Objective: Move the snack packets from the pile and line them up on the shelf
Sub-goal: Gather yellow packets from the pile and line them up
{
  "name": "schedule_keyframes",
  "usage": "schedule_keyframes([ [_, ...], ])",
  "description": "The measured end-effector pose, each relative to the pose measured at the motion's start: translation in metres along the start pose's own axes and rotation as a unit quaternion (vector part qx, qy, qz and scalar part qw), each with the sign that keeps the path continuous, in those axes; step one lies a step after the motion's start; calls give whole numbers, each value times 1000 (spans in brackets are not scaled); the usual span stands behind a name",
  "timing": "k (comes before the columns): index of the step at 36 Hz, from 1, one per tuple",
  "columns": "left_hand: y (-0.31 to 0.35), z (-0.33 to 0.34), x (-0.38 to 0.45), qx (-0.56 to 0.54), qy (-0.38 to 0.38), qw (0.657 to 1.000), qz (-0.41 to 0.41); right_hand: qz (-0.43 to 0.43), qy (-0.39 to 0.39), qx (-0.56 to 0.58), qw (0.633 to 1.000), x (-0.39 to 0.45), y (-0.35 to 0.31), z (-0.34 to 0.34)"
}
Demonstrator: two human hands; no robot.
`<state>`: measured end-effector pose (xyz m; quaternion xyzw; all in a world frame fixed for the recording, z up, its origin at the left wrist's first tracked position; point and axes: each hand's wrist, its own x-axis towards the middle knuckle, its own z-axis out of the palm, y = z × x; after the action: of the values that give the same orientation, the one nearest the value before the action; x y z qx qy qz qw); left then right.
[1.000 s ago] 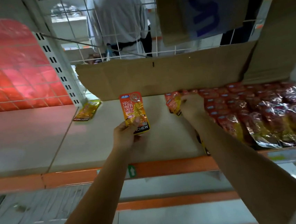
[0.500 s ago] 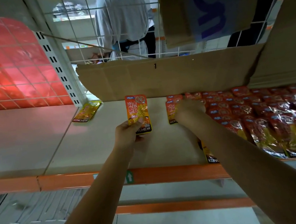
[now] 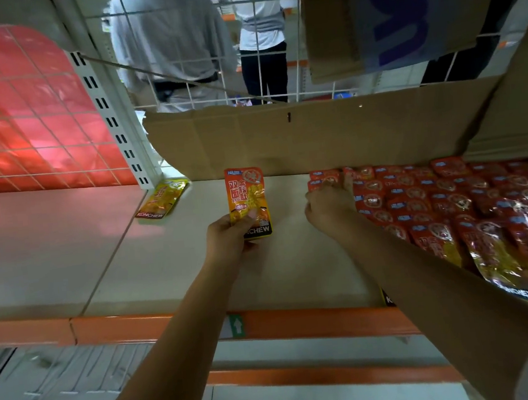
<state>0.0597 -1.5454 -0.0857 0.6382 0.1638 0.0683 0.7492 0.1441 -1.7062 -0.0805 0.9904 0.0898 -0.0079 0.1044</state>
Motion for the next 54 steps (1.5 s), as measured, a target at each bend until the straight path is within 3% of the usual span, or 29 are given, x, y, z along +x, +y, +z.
schedule_keyframes([
  [9,1,6,2,17,-20,1000,-12,24,23,39,999,-2,2,4],
  [15,2,25,-3,-9,-63,996,-69,15,128,160,979,-9,18,3],
  [23,-4,74,-10,99,-142,983,-67,47,133,242,960,-48,58,-13],
  [30,-7,106,-9,185,-133,970,-82,78,148,249,954,-61,78,-8],
  [33,-4,109,-7,307,-151,939,-28,74,160,243,954,-65,83,-6],
  [37,-2,108,-6,515,-113,848,58,76,161,250,952,-68,86,-5],
  [41,-5,105,-7,600,-112,787,85,70,157,246,954,-71,86,-4],
  [54,-7,98,-14,640,-112,746,145,59,135,244,959,-74,76,-10],
])
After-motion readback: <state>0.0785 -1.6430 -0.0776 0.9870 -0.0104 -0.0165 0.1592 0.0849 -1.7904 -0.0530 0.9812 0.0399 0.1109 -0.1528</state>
